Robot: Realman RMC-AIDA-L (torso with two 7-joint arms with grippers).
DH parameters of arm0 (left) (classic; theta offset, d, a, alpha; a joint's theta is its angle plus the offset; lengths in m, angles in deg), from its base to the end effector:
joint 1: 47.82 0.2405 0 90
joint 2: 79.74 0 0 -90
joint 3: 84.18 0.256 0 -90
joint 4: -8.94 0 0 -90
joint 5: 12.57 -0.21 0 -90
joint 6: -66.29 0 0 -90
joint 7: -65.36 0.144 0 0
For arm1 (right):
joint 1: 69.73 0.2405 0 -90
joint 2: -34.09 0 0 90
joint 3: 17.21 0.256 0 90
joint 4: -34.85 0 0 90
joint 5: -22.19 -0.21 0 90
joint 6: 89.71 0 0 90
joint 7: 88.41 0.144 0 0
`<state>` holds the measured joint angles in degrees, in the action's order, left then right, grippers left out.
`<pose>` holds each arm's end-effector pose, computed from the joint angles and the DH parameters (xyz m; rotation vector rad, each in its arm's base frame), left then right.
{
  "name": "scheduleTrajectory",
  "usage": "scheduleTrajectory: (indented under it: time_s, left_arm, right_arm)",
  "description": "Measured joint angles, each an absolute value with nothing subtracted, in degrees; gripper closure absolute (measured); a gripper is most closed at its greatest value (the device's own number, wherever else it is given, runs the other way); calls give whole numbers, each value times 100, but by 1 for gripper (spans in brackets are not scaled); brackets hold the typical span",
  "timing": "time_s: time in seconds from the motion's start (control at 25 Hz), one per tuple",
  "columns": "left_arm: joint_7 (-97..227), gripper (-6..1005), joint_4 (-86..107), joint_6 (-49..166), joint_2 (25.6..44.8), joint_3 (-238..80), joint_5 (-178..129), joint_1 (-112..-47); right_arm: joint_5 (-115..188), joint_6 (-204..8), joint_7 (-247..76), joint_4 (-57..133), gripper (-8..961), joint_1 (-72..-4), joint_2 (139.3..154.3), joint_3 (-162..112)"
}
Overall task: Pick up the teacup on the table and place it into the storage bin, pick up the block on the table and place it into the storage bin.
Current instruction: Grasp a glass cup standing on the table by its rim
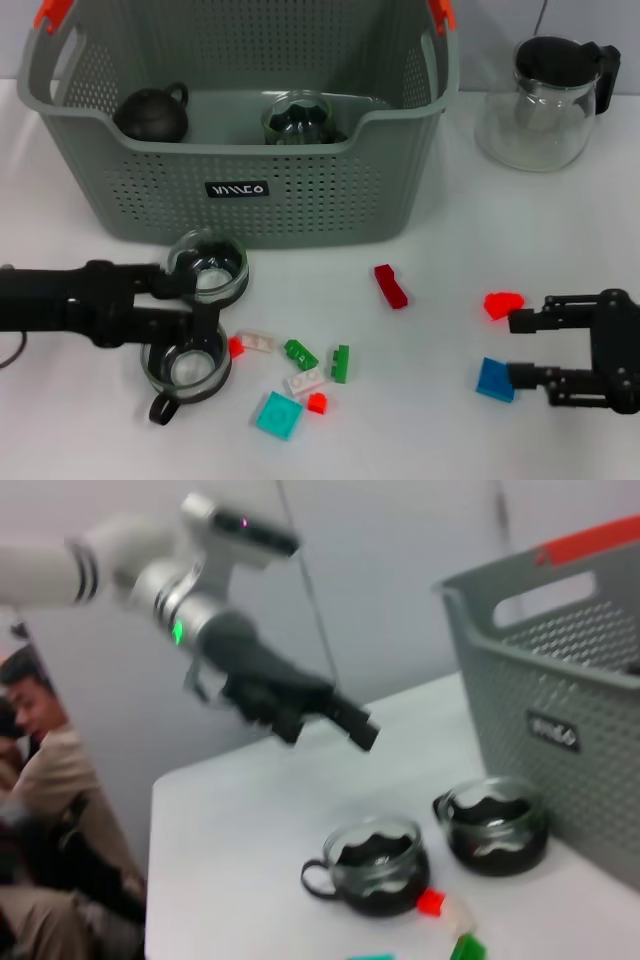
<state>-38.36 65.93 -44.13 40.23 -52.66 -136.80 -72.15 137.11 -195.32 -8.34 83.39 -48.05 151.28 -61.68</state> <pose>-0.2713 0.2802 0.0552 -2.7838 -1.0688 -0.6520 0.2749 0.2735 0.0302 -2.9377 0.5275 0.6717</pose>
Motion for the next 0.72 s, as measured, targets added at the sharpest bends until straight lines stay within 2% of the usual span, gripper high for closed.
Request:
scheduleTrajectory:
  time_s: [0.12,0.24,0.44,0.6,0.72]
  left_arm:
    - [-4424,161,7421,-4659,4026,-4678,-13997,-7259]
    - [-4326,166,8379,-4896,4132,-3859,-14437,-7274]
    - [-4552,191,8758,-4851,4298,-3106,-15187,-7584]
    - [-4917,216,8782,-4450,4462,-2844,-15702,-7756]
    - [-5151,238,8828,-4112,4480,-2479,-15763,-7699]
  right_arm:
    - [13853,-19525,-911,8242,443,-4631,15148,-6175]
    - [13860,-19516,-927,8130,426,-4470,15151,-6157]
    - [13865,-19514,-890,8107,269,-4343,15154,-6138]
    - [13859,-19526,-885,8107,267,-4334,15163,-6135]
    - [13844,-19551,-884,8104,268,-4335,15174,-6103]
